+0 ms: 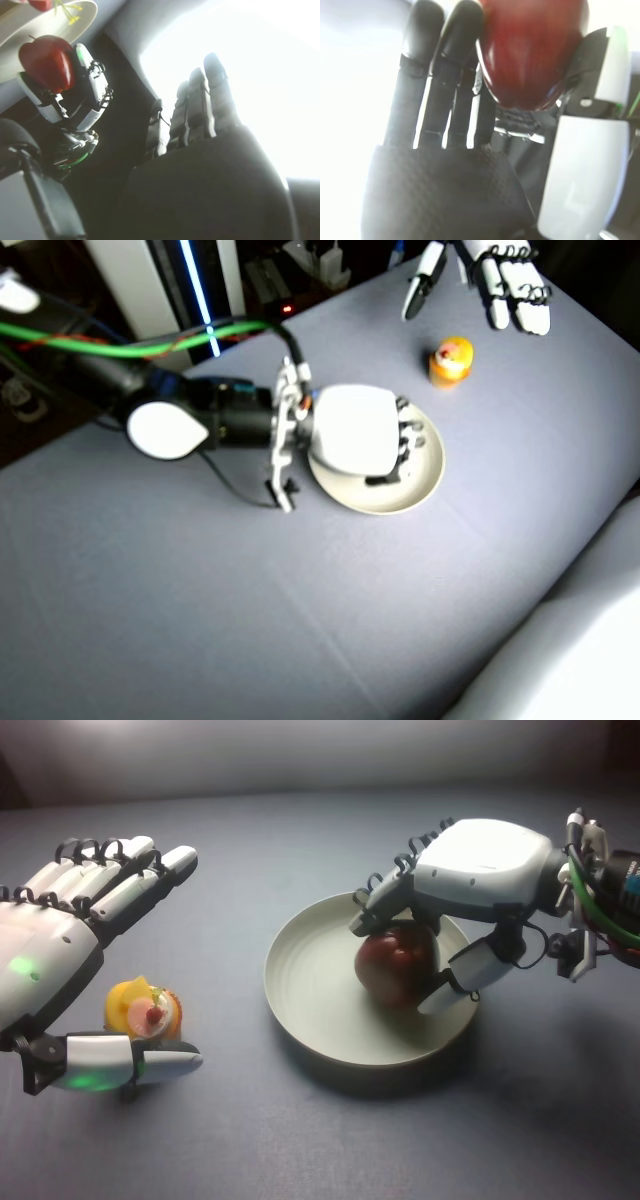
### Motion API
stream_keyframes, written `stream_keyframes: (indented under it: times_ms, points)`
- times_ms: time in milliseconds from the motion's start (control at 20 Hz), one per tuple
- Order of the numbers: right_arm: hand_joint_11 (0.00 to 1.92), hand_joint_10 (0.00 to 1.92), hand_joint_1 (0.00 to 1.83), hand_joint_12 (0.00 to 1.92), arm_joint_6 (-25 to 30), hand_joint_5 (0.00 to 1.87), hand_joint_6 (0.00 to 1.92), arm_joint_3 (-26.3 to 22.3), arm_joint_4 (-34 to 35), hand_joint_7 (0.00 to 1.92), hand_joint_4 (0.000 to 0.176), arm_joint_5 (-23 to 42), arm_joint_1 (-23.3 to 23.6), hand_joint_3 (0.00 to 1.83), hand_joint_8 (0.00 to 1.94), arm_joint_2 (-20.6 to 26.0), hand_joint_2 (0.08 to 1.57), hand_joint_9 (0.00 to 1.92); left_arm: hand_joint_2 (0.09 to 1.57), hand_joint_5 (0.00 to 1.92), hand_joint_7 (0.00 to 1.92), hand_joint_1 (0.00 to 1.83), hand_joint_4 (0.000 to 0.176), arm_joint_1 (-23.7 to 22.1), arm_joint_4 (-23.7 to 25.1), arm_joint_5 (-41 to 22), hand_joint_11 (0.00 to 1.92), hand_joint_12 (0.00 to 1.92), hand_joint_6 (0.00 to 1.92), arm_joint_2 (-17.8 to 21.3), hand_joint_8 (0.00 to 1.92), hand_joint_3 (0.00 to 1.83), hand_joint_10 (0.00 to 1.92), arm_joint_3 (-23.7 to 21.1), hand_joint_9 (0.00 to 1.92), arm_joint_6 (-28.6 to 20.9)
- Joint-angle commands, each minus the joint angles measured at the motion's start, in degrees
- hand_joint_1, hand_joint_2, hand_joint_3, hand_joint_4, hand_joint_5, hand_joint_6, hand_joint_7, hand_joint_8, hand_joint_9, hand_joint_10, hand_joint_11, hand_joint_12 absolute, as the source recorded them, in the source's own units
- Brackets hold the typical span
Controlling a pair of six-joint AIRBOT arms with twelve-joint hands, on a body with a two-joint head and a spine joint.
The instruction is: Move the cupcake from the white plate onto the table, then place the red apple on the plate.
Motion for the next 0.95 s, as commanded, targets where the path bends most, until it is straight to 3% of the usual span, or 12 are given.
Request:
stream_keyframes:
  times_ms: [0, 200, 250, 350, 400, 450, 500, 550, 600, 800, 850, 900]
  points:
    - [0.06, 0.01, 0.97, 1.12, 0.26, 0.29, 0.0, -0.05, 1.69, 0.25, 0.151, 5.36, 0.63, 0.0, 0.0, -0.1, 0.88, 0.37, 0.78, 0.0, 0.0, 0.68, 0.176, -0.6, 0.76, -7.36, 0.0, 0.24, 0.0, -0.08, 0.0, 0.0, 0.0, 0.04, 0.01, -0.38]
    - [0.0, 0.0, 1.0, 0.97, 0.39, 0.02, 0.0, -1.7, 4.61, 0.0, 0.176, 7.34, -0.16, 0.0, 0.0, 1.88, 0.82, 0.11, 0.78, 0.0, 0.0, 0.67, 0.176, -0.42, 0.75, -8.36, 0.0, 0.19, 0.0, 0.04, 0.0, 0.0, 0.0, -0.38, 0.0, -0.41]
    - [0.0, 0.0, 1.04, 0.65, 0.37, 0.0, 0.0, -2.43, 6.22, 0.0, 0.176, 8.98, -0.87, 0.0, 0.0, 3.29, 0.79, 0.01, 0.78, 0.0, 0.0, 0.7, 0.176, -0.23, 0.73, -8.72, 0.0, 0.1, 0.0, 0.14, 0.0, 0.0, 0.0, -0.53, 0.0, -0.48]
    - [0.0, 0.0, 1.07, 0.83, 0.13, 0.0, 0.0, -3.85, 10.28, 0.0, 0.176, 13.61, -2.83, 0.0, 0.0, 6.42, 0.79, 0.03, 0.77, 0.0, 0.0, 0.69, 0.176, 0.21, 0.69, -9.55, 0.0, 0.09, 0.0, 0.45, 0.0, 0.0, 0.0, -0.79, 0.0, -0.89]
    - [0.0, 0.0, 0.78, 0.68, -0.64, 0.0, 0.0, -5.24, 12.78, 0.0, 0.176, 16.61, -3.77, 0.0, 0.0, 8.43, 0.81, 0.0, 0.77, 0.0, 0.0, 0.7, 0.176, 0.4, 0.69, -10.25, 0.0, 0.05, 0.0, 0.68, 0.0, 0.0, 0.0, -0.88, 0.0, -1.34]
    - [0.0, 0.0, 0.52, 0.43, -2.32, 0.0, 0.0, -7.2, 16.08, 0.0, 0.176, 20.84, -4.97, 0.0, 0.0, 10.85, 0.81, 0.0, 0.75, 0.0, 0.0, 0.71, 0.176, 0.61, 0.69, -11.53, 0.0, 0.02, 0.0, 0.98, 0.0, 0.0, 0.0, -1.07, 0.0, -1.79]
    - [0.0, 0.0, 0.52, 0.43, -3.91, 0.0, 0.0, -9.07, 18.75, 0.0, 0.176, 24.57, -6.31, 0.0, 0.0, 12.93, 0.81, 0.0, 0.75, 0.0, 0.0, 0.71, 0.176, 0.81, 0.7, -12.71, 0.0, 0.02, 0.0, 1.31, 0.0, 0.0, 0.0, -1.31, 0.0, -1.97]
    - [0.0, 0.0, 0.55, 0.11, -5.37, 0.0, 0.0, -11.09, 21.26, 0.0, 0.176, 28.41, -7.62, 0.0, 0.0, 15.04, 0.78, 0.0, 0.75, 0.0, 0.0, 0.72, 0.176, 0.98, 0.75, -13.92, 0.01, 0.02, 0.0, 1.75, 0.0, 0.0, 0.0, -1.66, 0.0, -1.97]
    - [0.0, 0.0, 0.72, 0.0, -5.98, 0.0, 0.0, -13.12, 23.62, 0.0, 0.176, 34.18, -9.68, 0.0, 0.0, 17.13, 0.79, 0.0, 0.78, 0.0, 0.0, 0.73, 0.176, 1.2, 1.04, -15.66, 0.01, 0.02, 0.0, 2.23, 0.0, 0.01, 0.0, -2.01, 0.0, -2.16]
    - [0.03, 0.0, 0.71, 0.02, -6.0, 0.0, 0.0, -18.81, 33.6, 0.0, 0.176, 55.23, -20.42, 0.01, 0.0, 21.87, 0.9, 0.0, 0.82, 0.0, 0.0, 0.71, 0.176, 1.35, 3.36, -22.9, 0.05, 0.04, 0.0, 3.43, 0.0, 0.02, 0.0, -2.48, 0.0, -5.39]
    - [0.05, 0.0, 0.7, 0.03, -6.0, 0.0, 0.0, -19.73, 35.61, 0.0, 0.167, 59.41, -22.66, 0.02, 0.0, 22.45, 0.95, 0.0, 0.8, 0.0, 0.04, 0.7, 0.136, 1.35, 3.8, -24.74, 0.15, 0.21, 0.0, 3.62, 0.01, 0.0, 0.0, -2.52, 0.07, -6.05]
    - [0.11, 0.01, 0.75, 0.06, -6.0, 0.1, 0.01, -20.45, 37.01, 0.11, 0.103, 63.06, -24.63, 0.01, 0.01, 22.79, 1.04, 0.1, 1.15, 0.16, 0.02, 0.89, 0.077, 1.36, 4.09, -26.48, 0.03, 0.08, 0.02, 3.79, 0.0, 0.04, 0.0, -2.59, 0.02, -6.6]
